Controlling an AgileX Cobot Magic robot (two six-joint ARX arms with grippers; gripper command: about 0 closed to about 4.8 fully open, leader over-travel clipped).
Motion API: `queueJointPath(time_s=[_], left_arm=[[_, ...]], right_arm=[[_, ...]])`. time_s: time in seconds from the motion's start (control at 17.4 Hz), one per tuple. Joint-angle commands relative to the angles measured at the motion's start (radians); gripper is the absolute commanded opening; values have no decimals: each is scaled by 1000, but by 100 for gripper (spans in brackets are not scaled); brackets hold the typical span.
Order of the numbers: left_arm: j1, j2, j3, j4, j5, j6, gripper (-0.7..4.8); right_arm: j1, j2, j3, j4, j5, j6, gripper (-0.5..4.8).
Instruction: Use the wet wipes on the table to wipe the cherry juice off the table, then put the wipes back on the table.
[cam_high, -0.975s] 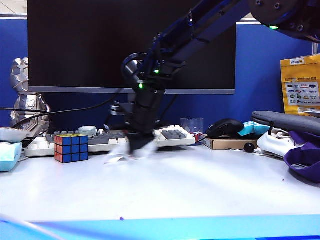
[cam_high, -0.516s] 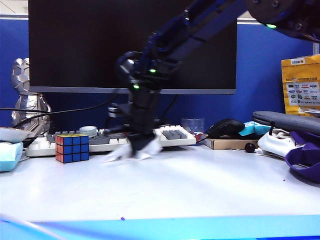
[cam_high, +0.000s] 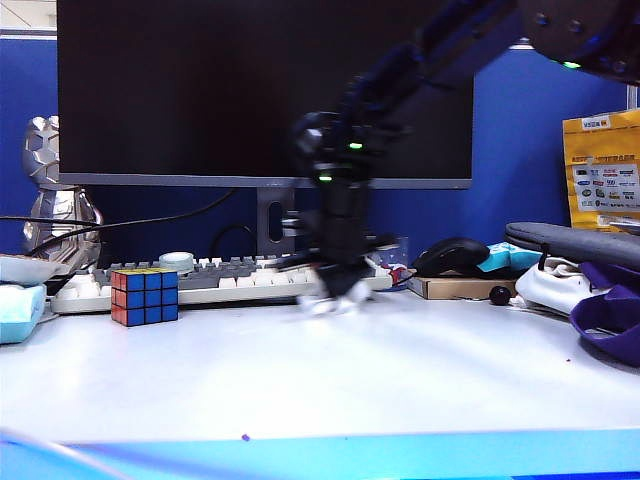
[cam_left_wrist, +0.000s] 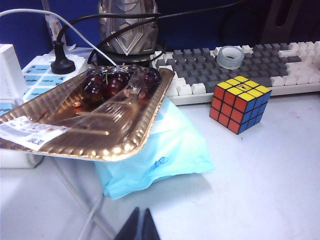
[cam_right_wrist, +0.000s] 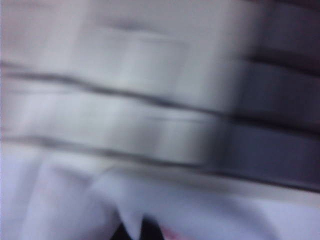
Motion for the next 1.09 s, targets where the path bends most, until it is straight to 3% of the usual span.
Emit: queueJointPath(time_s=[0.06, 0.23, 0.57, 0.75, 0.8, 0.86, 0.92, 1.09], left_arm=[[0, -3, -1, -10, 5, -3, -2], [0, -3, -1, -10, 5, -3, -2], [0, -3, -1, -10, 5, -4, -2], [0, -3, -1, -10, 5, -3, -2], [0, -3, -1, -10, 5, -4, -2], [0, -3, -1, -10, 5, -3, -2], [0, -3, -1, -10, 5, -4, -2], [0, -3, -1, -10, 5, -3, -2]], right_arm=[[-32, -4, 0, -13, -35, 9, -5], [-22, -2, 0, -24, -225, 10, -5], [66, 5, 0, -32, -436, -11, -5], [95, 8, 0, -29, -435, -55, -5], [101, 6, 0, -14, -429, -72, 22], [102, -1, 1, -1, -425, -71, 130], [102, -11, 2, 5, -425, -69, 167], [104, -19, 80, -44, -409, -69, 168]])
